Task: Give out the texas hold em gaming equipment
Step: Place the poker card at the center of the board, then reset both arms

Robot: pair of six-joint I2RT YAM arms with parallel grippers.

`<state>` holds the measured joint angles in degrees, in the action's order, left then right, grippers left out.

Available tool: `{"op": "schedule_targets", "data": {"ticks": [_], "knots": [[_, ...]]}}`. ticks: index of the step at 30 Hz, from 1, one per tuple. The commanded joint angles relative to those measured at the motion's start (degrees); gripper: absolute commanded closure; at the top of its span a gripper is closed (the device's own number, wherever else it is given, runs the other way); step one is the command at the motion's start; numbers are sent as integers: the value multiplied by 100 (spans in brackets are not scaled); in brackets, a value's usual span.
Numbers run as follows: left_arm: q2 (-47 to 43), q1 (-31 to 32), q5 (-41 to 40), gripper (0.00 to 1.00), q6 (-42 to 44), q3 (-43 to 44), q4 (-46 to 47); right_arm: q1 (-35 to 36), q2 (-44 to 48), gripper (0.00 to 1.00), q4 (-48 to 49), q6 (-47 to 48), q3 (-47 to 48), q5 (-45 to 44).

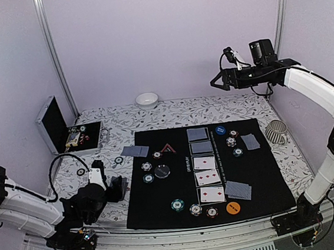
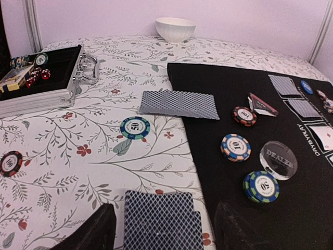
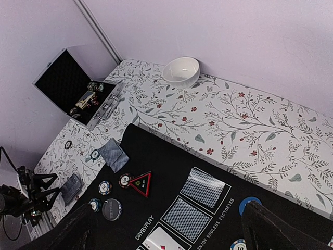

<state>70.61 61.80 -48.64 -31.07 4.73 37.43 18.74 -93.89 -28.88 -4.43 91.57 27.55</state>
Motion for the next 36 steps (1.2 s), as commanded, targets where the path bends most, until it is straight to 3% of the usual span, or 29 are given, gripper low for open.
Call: {"op": "schedule_targets", "data": {"ticks": [1, 5, 13, 16, 18, 23, 27, 33, 36], "knots": [[-739, 103, 322, 33, 10, -461, -208, 24, 302, 1, 6, 76, -118, 101], [-1005, 179, 305, 31, 27, -420, -556, 26, 344, 1, 14, 91, -172, 177], [-572, 174, 128, 11, 104, 165, -1049, -4, 731, 1, -39, 207, -456, 80], [-806, 194, 79, 2, 487, 583, -1315, -156, 1253, 1, 348, 224, -1002, -252], [-1034, 92, -163, 2, 977, 870, -1345, -384, 1796, 1, 873, 170, -1587, -647], [-1638, -1236, 419, 2, 1623, 1333, -1676, -1140, 3245, 1, 3027, -270, -3594, -1265], [-2126, -2430, 1108, 2, 2228, 1196, -1329, -1494, 4064, 1, 4895, -510, -5446, -2591], [-2152, -4324, 1454, 2, 2297, 886, -734, -1947, 4009, 1, 6612, -822, -6966, -3506], [-1937, -4657, 1547, 2, 2699, 717, 57, -1972, 3957, 1, 7296, -506, -7602, -4060]]}}
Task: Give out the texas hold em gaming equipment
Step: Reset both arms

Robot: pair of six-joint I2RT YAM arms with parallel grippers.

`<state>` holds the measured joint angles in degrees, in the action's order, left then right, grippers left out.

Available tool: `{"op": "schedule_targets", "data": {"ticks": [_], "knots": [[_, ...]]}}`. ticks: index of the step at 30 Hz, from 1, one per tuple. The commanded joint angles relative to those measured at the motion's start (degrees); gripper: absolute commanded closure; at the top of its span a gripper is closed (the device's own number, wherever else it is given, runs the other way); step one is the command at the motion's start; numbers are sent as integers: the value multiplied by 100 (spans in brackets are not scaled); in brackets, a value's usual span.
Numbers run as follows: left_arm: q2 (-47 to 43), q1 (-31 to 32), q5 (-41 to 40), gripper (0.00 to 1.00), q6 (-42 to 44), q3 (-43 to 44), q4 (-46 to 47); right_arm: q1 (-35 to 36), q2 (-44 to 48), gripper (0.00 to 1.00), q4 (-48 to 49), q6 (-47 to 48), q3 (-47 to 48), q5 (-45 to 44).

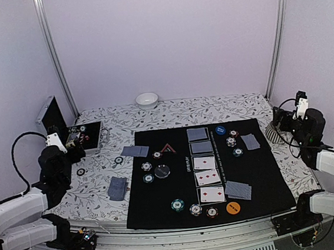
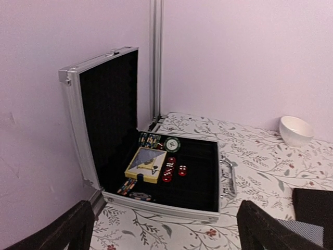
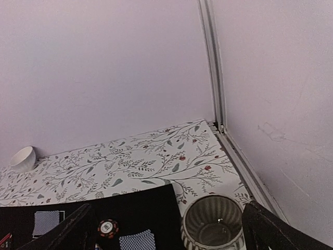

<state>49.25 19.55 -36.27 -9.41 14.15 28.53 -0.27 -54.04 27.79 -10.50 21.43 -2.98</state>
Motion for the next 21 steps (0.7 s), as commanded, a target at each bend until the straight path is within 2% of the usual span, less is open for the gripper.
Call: {"op": "schedule_targets", "data": {"ticks": [1, 6, 7, 8, 11, 12, 14, 18, 21], "knots": [[307, -508, 338, 2, 679, -288, 1228, -76, -32, 1, 1889, 218, -822, -1183], [1340, -940, 514, 2, 862, -930, 3037, -141, -529, 1, 3787, 392, -1807, -1491], [1623, -988, 446, 2, 956, -1018, 3698, -146, -726, 1, 4019, 391, -1847, -1449], [1747, -954, 383, 2, 1058, -1032, 3913, -148, -930, 1, 4136, 424, -1827, -1377], [2112, -1106, 1285, 2, 1029, -1115, 4753, -157, -1532, 1, 4380, 455, -1723, -1094], [2394, -1133, 1415, 2, 1118, -1081, 5051, -166, -1776, 1, 4730, 467, -1737, -1034], [3000, -1150, 1308, 2, 1290, -909, 5486, -172, -2330, 1, 5460, 461, -1819, -860], [4357, -1198, 1610, 2, 1604, -831, 6883, -169, -3526, 1, 6816, 801, -1798, 174], [3968, -1271, 1750, 2, 1357, -739, 6026, -161, -3351, 1, 5853, 987, -1447, 673]]}}
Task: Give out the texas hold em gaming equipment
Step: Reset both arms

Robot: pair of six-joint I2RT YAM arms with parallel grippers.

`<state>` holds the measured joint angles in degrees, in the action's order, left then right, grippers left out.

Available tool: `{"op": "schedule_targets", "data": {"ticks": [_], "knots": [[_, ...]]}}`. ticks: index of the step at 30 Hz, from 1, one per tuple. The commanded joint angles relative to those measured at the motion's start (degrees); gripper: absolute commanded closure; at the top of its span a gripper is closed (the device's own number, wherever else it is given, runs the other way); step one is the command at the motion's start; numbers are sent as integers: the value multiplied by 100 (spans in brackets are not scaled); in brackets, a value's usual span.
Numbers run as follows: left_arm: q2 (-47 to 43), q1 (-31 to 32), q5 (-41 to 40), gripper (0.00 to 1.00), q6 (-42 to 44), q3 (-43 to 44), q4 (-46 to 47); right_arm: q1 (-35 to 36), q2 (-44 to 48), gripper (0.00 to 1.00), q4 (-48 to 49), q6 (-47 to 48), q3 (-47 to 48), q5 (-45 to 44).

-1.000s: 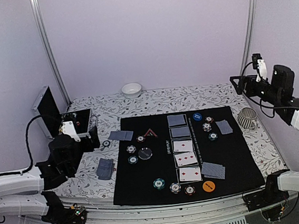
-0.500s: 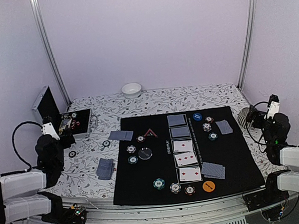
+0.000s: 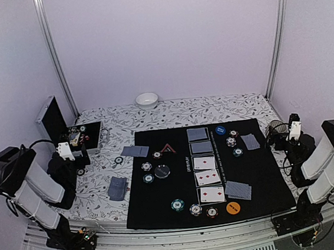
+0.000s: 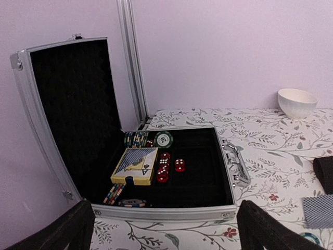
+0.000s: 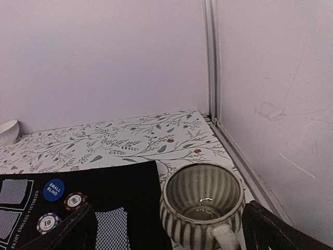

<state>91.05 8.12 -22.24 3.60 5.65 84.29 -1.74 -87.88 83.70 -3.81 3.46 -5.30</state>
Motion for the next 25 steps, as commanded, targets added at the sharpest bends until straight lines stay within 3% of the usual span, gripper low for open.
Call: {"op": "schedule_targets", "data": {"ticks": [1, 3, 5, 25], "knots": [[-144, -158, 387, 2, 100, 136, 504, -26, -43, 1, 76, 320, 519, 979], [-59, -189, 590, 2, 184, 192, 586, -26, -7, 1, -691, 523, 883, 1071], [-200, -226, 806, 2, 171, 327, 50, -26, -45, 1, -996, 550, 1074, 1116], [-193, -523, 1058, 2, -133, 793, -835, -33, -30, 1, -1008, 540, 1062, 1057]]}}
